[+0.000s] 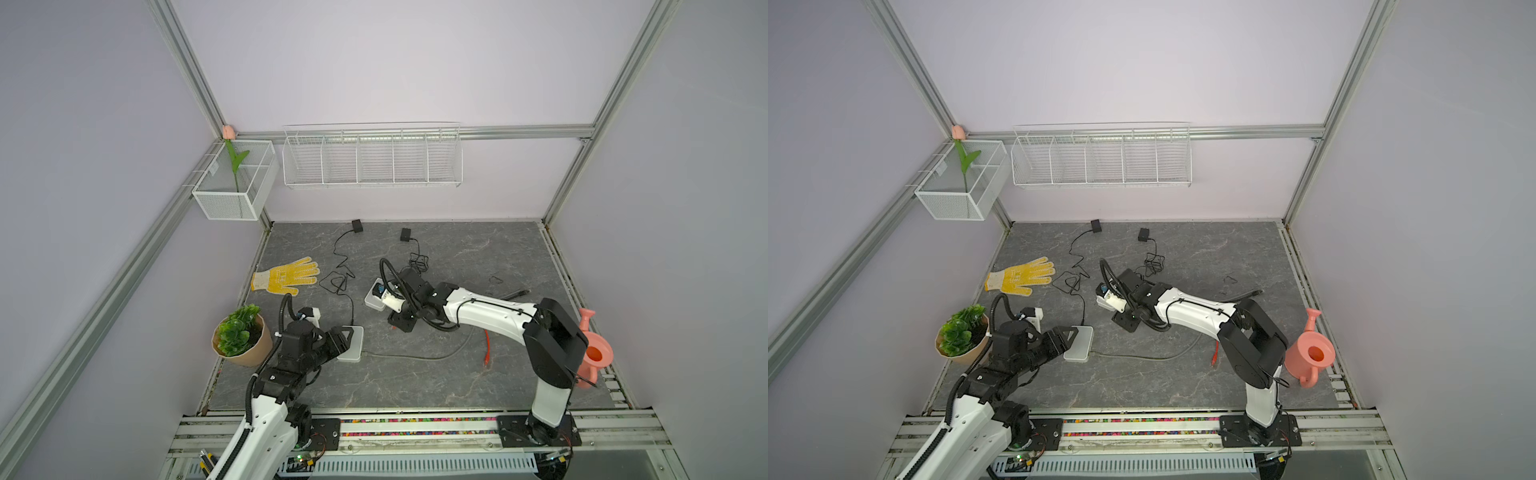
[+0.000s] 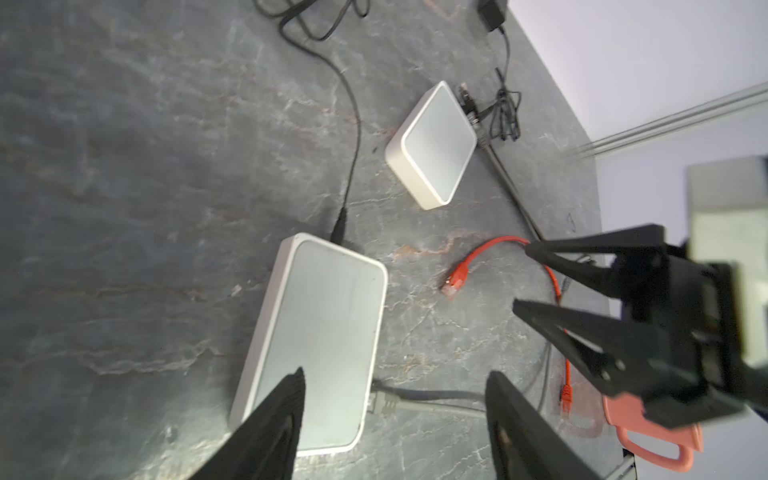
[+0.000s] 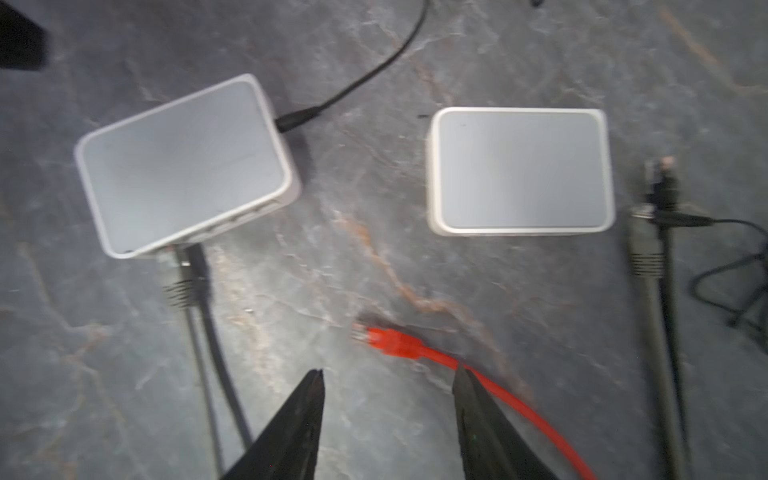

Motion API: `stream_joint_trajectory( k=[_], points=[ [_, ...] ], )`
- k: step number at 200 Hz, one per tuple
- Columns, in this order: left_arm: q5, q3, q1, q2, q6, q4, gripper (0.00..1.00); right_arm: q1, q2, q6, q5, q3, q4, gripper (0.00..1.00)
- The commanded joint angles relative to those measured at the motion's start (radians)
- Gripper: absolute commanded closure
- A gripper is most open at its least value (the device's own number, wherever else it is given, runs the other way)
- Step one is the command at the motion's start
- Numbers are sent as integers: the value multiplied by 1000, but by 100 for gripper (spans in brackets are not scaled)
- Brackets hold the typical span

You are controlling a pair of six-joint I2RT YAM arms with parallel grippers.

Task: Insert the plug into the switch port

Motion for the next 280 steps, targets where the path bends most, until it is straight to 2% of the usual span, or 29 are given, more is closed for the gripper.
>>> stream_joint_trajectory(
  k=[1, 44, 77, 182, 200, 255, 280],
  points=[
    [58, 52, 5, -4, 68, -7, 31, -29, 67, -134, 46, 45, -85, 48],
    [76, 17, 4, -46, 25, 23, 33, -55, 201, -255, 38, 199, -214, 51],
    [37, 11, 4, -70, 19, -1, 33, -52, 243, -292, 32, 214, -236, 52],
    [51, -3, 5, -9, -8, 75, 34, -7, 312, -296, -111, 261, -318, 54],
    [45, -6, 6, -18, -9, 64, 34, -3, 307, -287, -99, 247, -315, 54],
    [32, -4, 5, -36, -1, 43, 34, -23, 252, -231, 63, 188, -220, 54],
    [30, -4, 5, -46, 0, 36, 34, -21, 190, -227, 42, 143, -183, 54]
  ],
)
